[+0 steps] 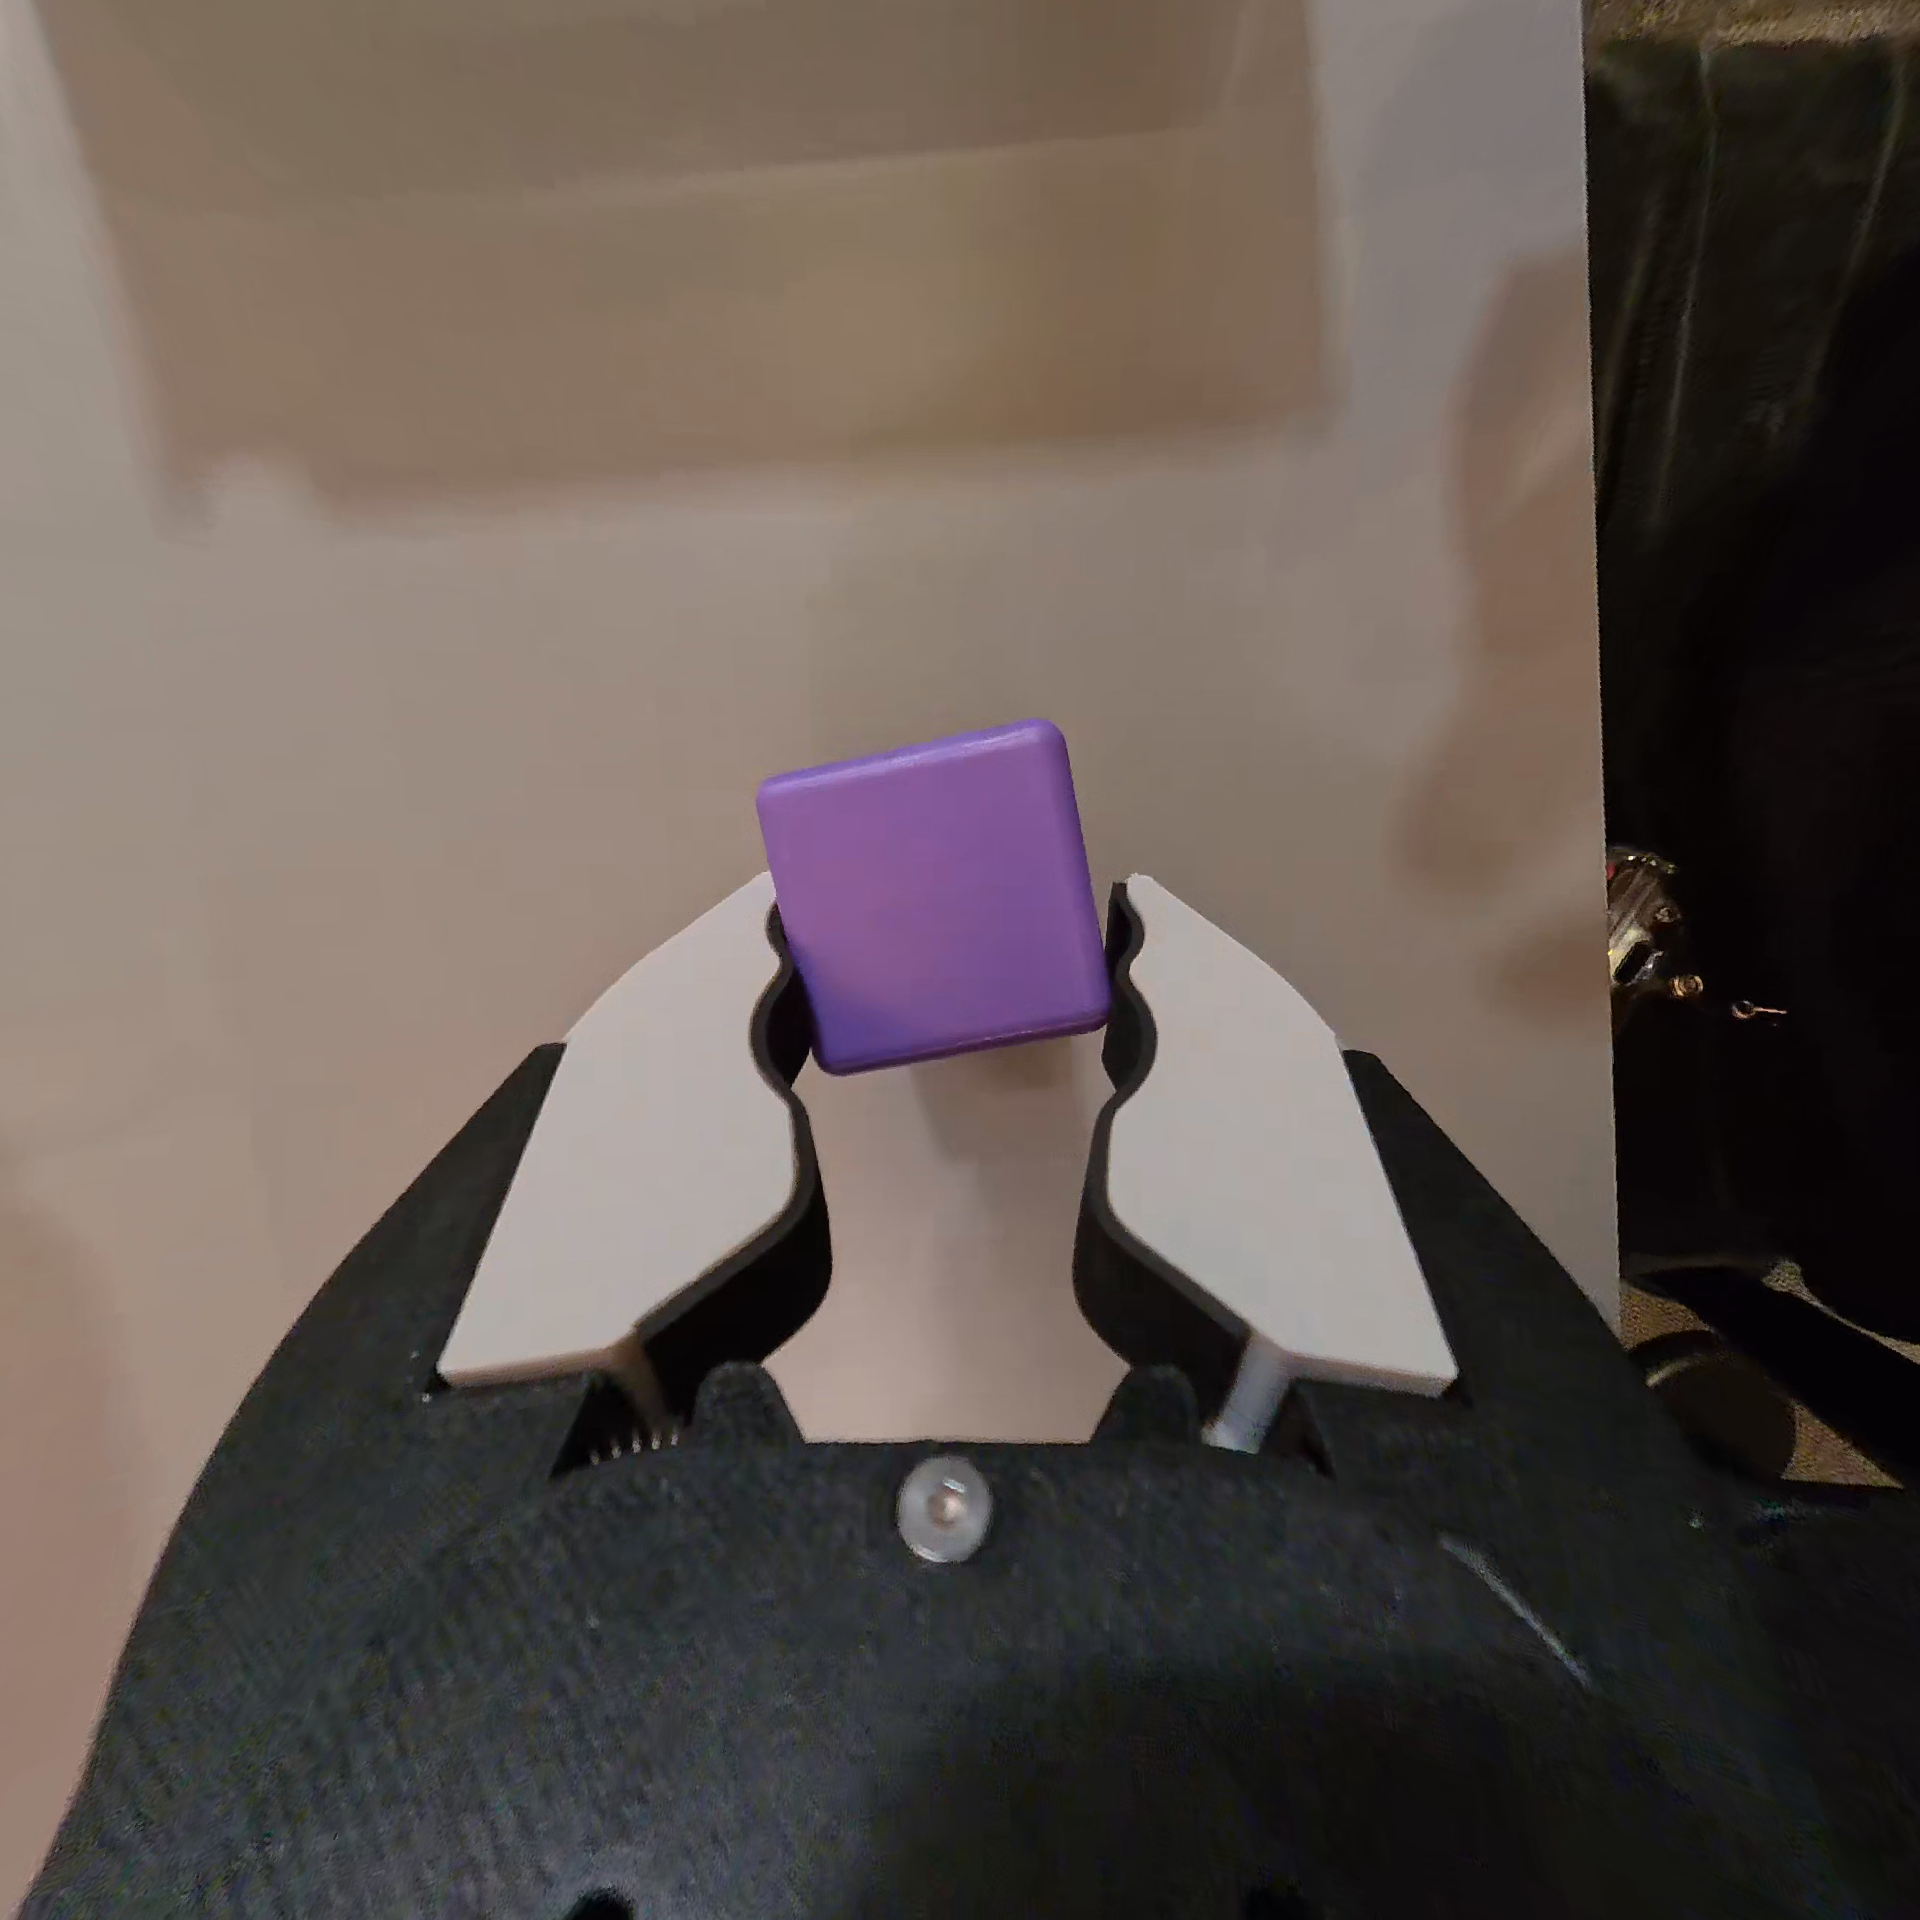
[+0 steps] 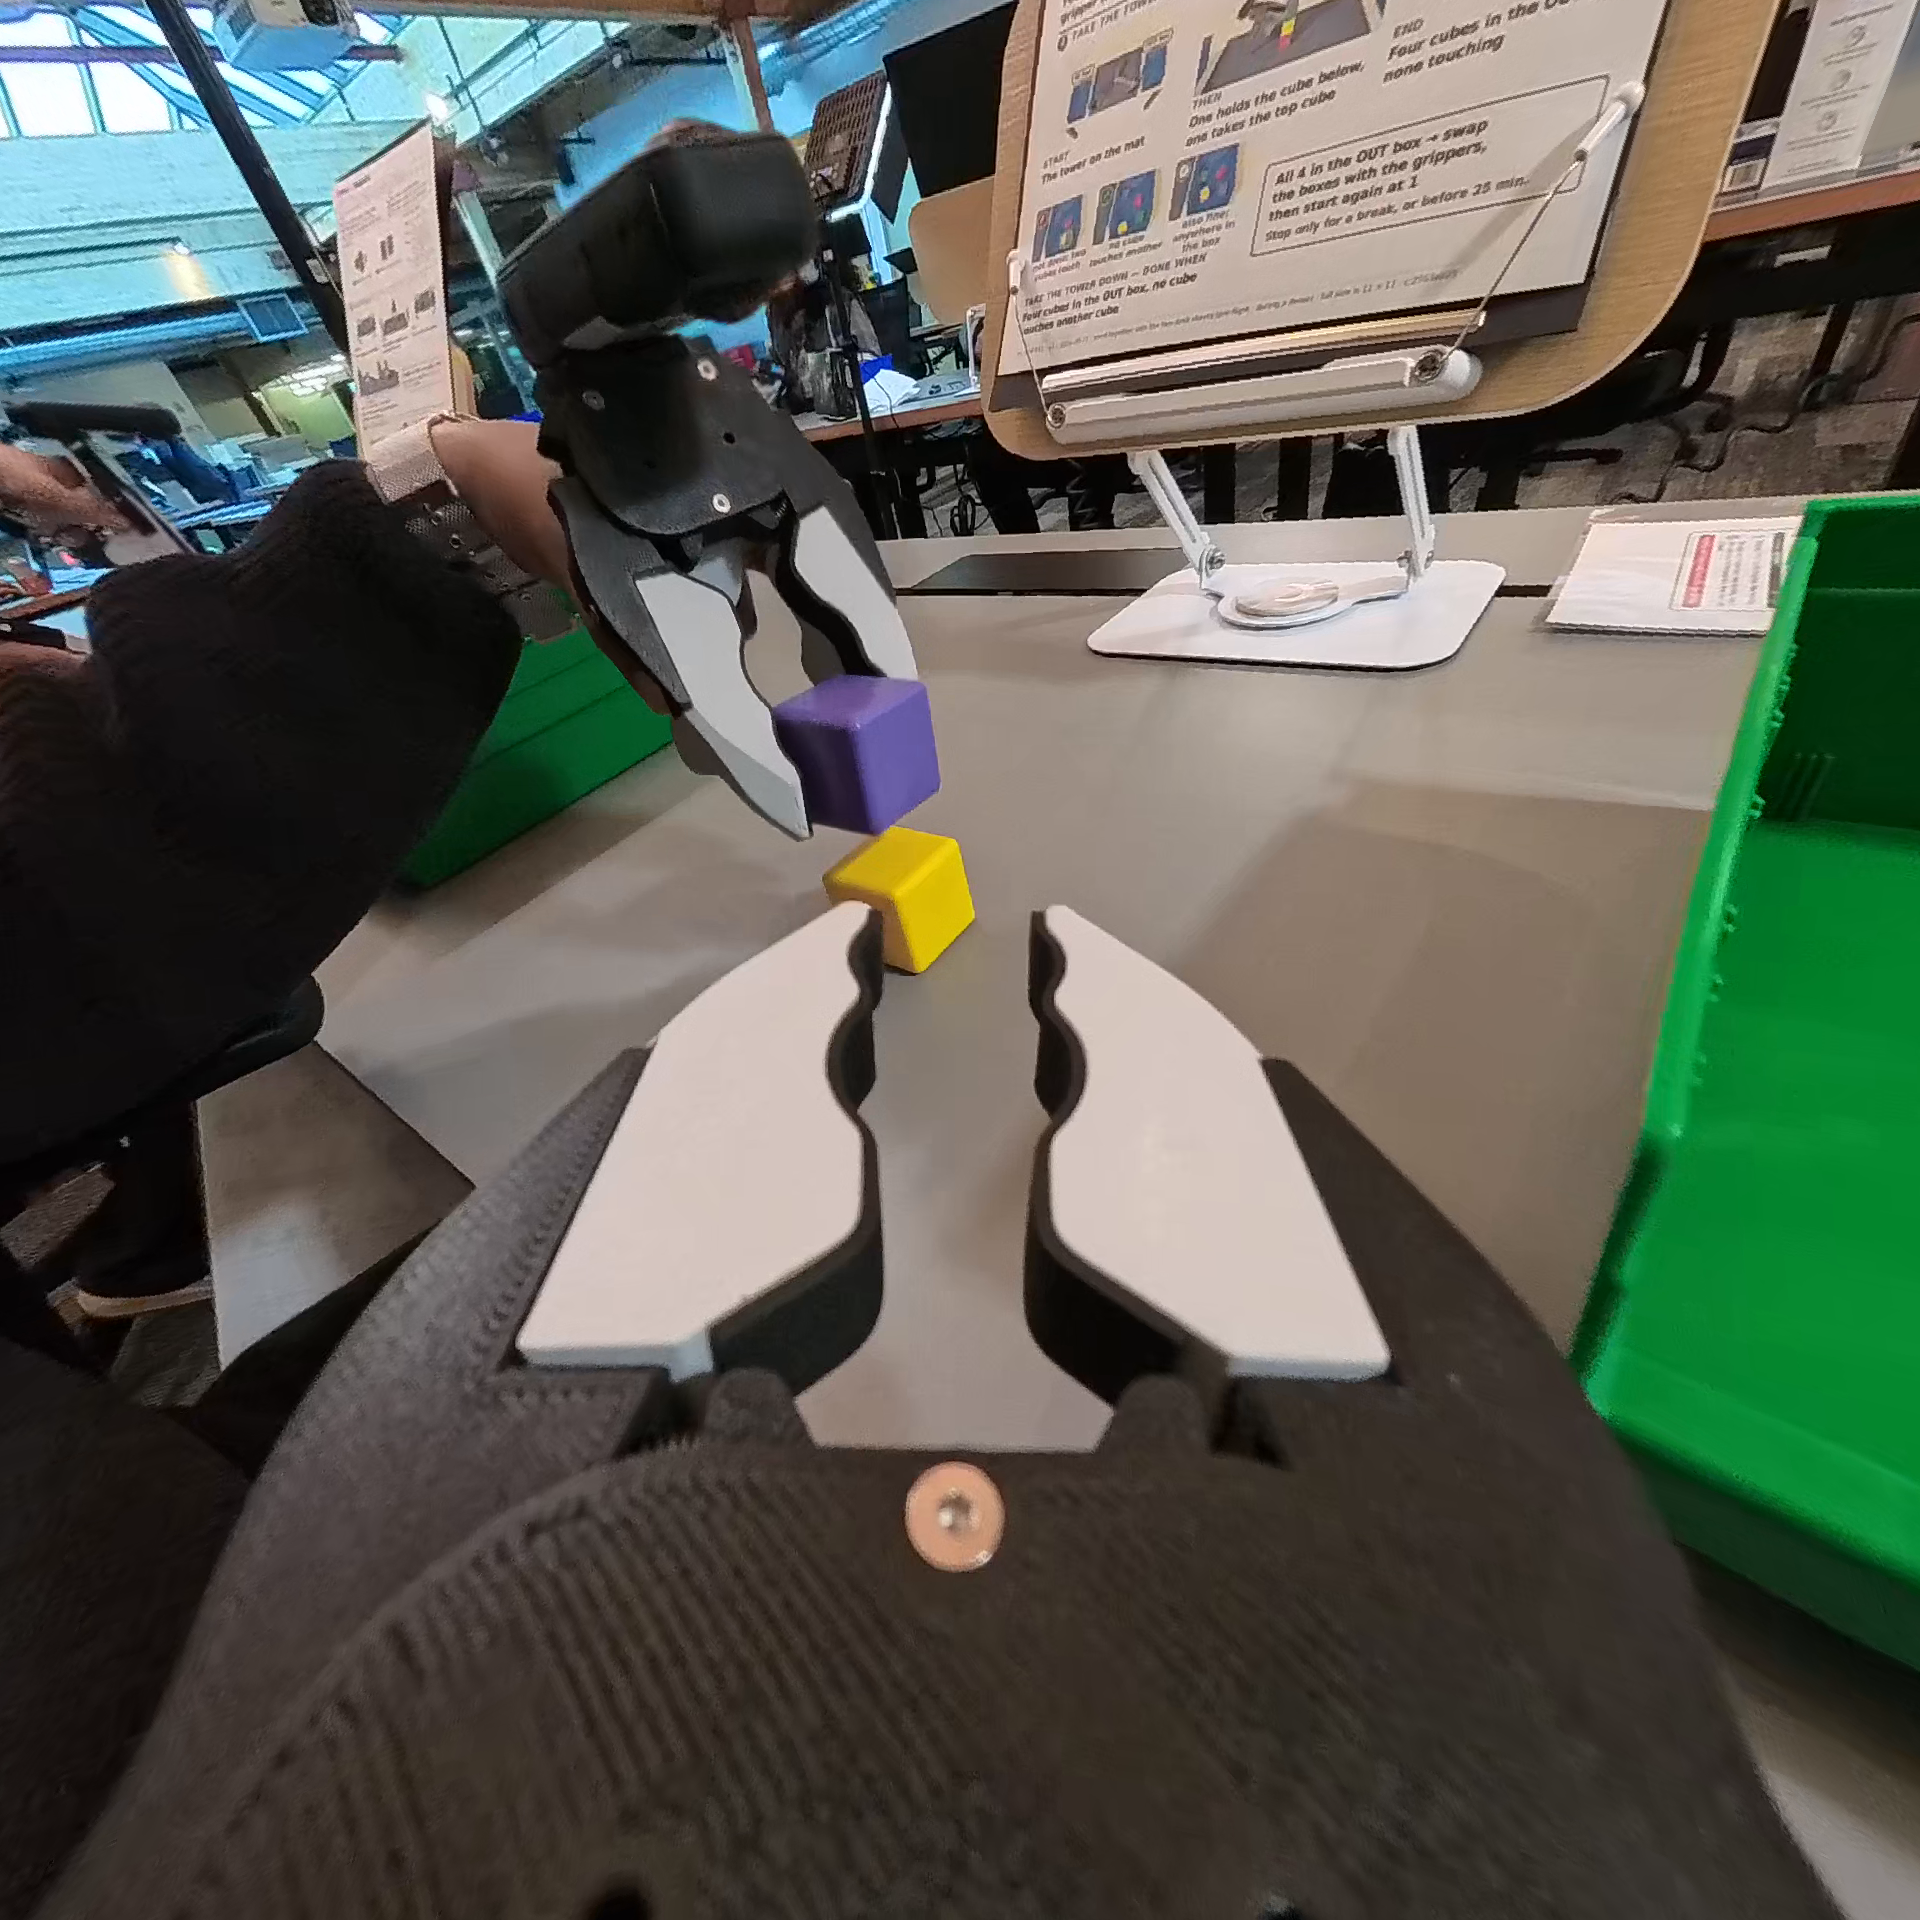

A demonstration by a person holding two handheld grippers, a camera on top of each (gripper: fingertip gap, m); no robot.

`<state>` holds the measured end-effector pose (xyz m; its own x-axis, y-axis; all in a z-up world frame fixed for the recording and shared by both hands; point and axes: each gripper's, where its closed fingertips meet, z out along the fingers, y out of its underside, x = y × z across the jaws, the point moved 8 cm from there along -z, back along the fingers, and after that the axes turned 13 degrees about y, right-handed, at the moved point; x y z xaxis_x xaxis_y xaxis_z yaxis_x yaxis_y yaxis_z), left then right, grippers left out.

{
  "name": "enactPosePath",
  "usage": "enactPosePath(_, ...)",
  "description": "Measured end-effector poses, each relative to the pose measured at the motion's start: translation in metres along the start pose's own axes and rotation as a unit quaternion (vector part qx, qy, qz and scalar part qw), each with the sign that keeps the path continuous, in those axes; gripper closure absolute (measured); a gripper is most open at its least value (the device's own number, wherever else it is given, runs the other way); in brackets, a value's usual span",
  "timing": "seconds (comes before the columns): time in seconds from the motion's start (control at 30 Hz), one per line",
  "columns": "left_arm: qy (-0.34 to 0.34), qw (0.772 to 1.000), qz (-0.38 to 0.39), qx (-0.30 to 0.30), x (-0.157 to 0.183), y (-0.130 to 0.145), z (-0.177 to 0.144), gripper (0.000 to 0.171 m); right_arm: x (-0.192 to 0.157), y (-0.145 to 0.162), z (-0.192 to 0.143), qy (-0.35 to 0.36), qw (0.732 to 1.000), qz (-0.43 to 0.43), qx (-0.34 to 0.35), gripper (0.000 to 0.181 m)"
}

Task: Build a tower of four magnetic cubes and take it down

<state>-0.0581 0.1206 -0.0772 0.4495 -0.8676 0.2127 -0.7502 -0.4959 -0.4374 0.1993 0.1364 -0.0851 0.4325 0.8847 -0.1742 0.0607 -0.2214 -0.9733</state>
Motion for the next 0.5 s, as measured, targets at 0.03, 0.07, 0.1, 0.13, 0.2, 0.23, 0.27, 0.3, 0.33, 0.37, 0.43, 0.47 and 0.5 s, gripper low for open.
enactPosePath(0.03,-0.003,1.000,0.000,-0.007,0.000,0.000,0.002,0.112,0.000,0.000,0.001,-0.003,1.000,0.001,0.000,0.154)
enactPosePath(0.07,-0.003,1.000,0.000,-0.012,0.001,0.002,0.004,0.112,-0.001,0.000,0.001,-0.005,1.000,0.002,0.000,0.154)
enactPosePath(0.1,-0.001,1.000,-0.002,-0.014,0.001,0.003,0.005,0.112,-0.001,0.000,0.002,-0.007,1.000,0.003,0.000,0.154)
enactPosePath(0.13,0.001,1.000,-0.005,-0.014,0.001,0.005,0.007,0.112,-0.001,-0.001,0.003,-0.009,1.000,0.004,0.000,0.154)
enactPosePath(0.2,0.000,1.000,-0.007,-0.012,0.001,0.009,0.010,0.112,-0.002,-0.002,0.005,-0.013,1.000,0.007,0.001,0.154)
enactPosePath(0.23,-0.002,1.000,-0.006,-0.010,0.001,0.010,0.010,0.112,-0.002,-0.002,0.006,-0.017,1.000,0.010,0.001,0.154)
enactPosePath(0.27,-0.004,1.000,-0.004,-0.008,0.001,0.010,0.011,0.112,-0.003,-0.002,0.007,-0.020,1.000,0.013,0.001,0.154)
enactPosePath(0.3,-0.006,1.000,-0.002,-0.005,0.002,0.010,0.012,0.112,-0.003,-0.002,0.008,-0.023,1.000,0.016,0.000,0.154)
enactPosePath(0.33,-0.009,1.000,0.001,-0.003,0.002,0.010,0.012,0.112,-0.004,-0.002,0.009,-0.026,1.000,0.017,-0.001,0.154)
enactPosePath(0.37,-0.014,1.000,0.004,-0.001,0.002,0.010,0.012,0.112,-0.004,-0.002,0.010,-0.028,0.999,0.017,-0.001,0.154)
enactPosePath(0.43,-0.021,1.000,0.010,-0.001,0.003,0.010,0.014,0.112,-0.005,-0.002,0.011,-0.030,0.999,0.016,-0.002,0.154)
enactPosePath(0.47,-0.024,1.000,0.012,-0.002,0.003,0.010,0.014,0.112,-0.006,-0.002,0.012,-0.031,0.999,0.016,-0.003,0.154)
enactPosePath(0.5,-0.024,1.000,0.013,-0.003,0.003,0.010,0.015,0.112,-0.006,-0.002,0.012,-0.031,0.999,0.016,-0.003,0.154)
